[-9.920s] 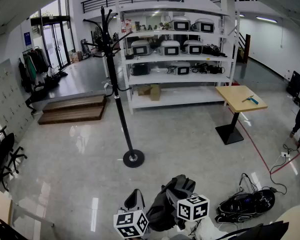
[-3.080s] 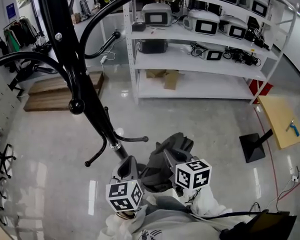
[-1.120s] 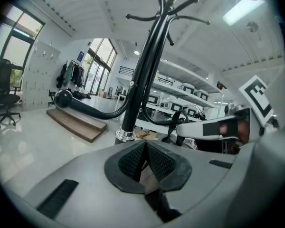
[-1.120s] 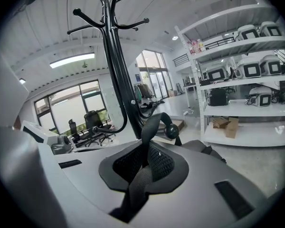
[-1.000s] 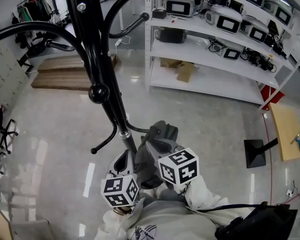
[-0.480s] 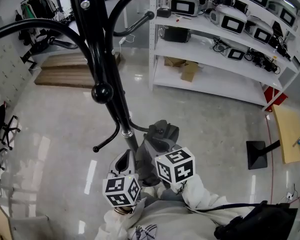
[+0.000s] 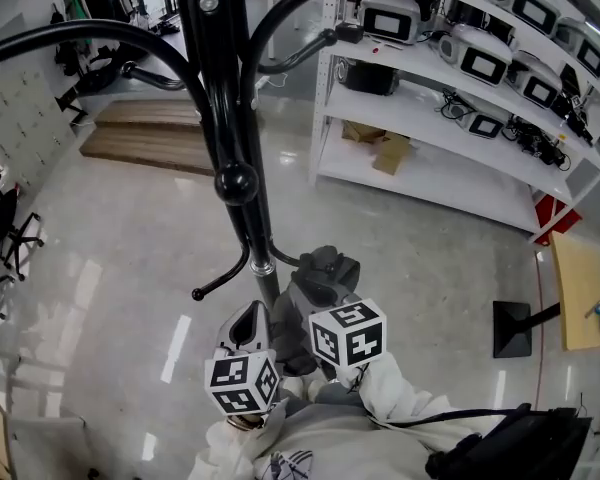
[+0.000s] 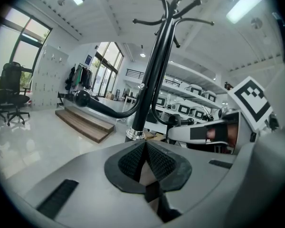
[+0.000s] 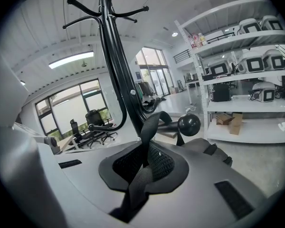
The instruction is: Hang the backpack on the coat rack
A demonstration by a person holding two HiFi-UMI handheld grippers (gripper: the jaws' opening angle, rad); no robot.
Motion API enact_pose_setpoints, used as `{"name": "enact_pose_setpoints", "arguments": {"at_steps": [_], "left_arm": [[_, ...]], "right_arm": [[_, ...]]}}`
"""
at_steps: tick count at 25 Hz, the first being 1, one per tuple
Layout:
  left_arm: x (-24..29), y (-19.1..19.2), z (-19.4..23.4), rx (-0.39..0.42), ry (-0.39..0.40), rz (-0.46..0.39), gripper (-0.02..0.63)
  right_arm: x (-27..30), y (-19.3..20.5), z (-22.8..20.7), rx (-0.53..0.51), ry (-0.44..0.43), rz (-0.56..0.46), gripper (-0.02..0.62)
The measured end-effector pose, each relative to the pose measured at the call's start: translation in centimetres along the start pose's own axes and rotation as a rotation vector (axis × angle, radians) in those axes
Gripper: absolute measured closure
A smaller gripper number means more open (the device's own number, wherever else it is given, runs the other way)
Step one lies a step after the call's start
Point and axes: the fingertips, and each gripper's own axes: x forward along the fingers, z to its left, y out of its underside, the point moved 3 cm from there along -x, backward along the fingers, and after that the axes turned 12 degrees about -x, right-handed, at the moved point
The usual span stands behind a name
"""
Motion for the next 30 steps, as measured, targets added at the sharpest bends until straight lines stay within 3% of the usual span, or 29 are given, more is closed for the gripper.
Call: {"name": "enact_pose_setpoints", "arguments": {"at_steps": [23,30], "left_arm": [[-0.5,0.2,0.9,0.003,-0.023,-0.002,0.604],[-0.1,0.3,0.6,0.011,-0.009,0.019,0.604]], "right_arm": [[2.2,1.6,0.8,0.007,-0.024,0.022,0.566],[2.7,1.9,0.8,0.068,-0.071,0.032,0.566]]}}
